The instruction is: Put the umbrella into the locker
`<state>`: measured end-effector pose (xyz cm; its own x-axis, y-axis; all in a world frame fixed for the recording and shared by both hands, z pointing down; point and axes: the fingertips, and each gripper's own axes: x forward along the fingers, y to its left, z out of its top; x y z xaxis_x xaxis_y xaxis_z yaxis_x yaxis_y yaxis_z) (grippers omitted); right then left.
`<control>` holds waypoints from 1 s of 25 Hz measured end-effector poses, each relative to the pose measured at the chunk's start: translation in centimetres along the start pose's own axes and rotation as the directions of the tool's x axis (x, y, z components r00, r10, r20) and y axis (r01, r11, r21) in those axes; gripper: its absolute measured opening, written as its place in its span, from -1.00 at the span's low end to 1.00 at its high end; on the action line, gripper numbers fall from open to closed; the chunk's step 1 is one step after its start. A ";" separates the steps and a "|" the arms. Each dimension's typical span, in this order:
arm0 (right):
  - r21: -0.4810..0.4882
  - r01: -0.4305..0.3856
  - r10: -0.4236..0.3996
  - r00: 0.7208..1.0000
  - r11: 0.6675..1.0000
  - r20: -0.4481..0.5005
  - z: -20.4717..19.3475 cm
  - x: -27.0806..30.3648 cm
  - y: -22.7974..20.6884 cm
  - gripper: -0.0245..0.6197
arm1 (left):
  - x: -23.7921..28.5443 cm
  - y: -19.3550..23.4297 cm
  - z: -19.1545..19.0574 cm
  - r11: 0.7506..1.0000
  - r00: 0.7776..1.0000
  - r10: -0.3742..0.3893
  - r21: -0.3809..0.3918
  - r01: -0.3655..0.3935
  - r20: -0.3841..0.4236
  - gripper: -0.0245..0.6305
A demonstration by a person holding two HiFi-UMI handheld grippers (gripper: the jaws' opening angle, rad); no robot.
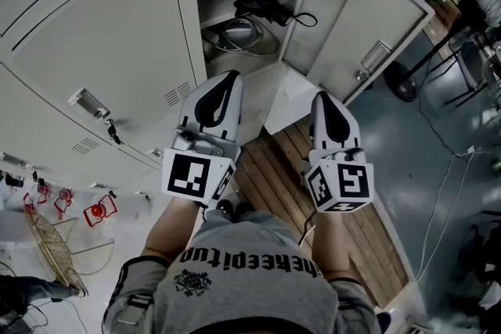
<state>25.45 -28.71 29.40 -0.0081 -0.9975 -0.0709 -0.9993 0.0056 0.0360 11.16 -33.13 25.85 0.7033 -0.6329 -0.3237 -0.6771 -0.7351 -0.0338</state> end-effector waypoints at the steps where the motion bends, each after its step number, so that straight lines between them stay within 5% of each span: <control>1: -0.004 0.002 -0.002 1.000 1.000 0.002 0.0 -0.1 0.0 -0.91 | 0.0 -0.1 0.0 1.000 1.000 0.000 -0.001 0.000 -0.001 -0.92; 25: 0.013 -0.006 0.005 1.000 1.000 0.030 1.1 -0.6 0.0 -0.91 | -0.2 -0.5 -0.1 1.000 1.000 0.004 -0.002 -0.004 -0.003 -0.92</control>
<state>25.37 -28.07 28.35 -0.0145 -0.9948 -0.1009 -0.9996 0.0122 0.0237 11.37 -32.65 26.08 0.7011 -0.6366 -0.3212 -0.6795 -0.7330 -0.0303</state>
